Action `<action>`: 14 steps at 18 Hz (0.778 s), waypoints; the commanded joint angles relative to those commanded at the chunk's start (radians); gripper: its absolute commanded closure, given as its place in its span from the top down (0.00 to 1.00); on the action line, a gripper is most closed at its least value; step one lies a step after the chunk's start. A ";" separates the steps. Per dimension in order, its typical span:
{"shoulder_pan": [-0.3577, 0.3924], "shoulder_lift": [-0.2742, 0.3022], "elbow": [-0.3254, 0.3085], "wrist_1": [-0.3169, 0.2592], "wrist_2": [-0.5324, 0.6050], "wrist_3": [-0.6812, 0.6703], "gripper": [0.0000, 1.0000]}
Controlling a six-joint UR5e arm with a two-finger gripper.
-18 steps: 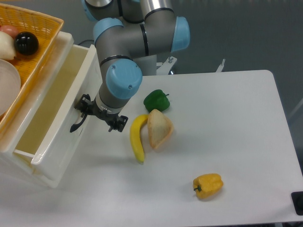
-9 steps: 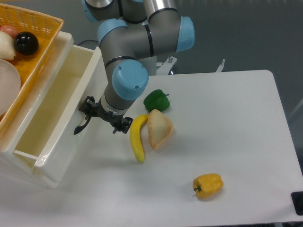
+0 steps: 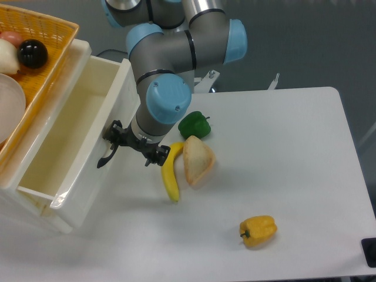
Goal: Slide open the top white drawer
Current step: 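Pull the upper white drawer outward by its handle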
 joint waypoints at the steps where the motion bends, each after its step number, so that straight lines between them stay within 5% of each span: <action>1: 0.002 0.000 0.000 0.002 0.000 0.000 1.00; 14: 0.025 -0.009 0.008 0.000 0.023 0.002 1.00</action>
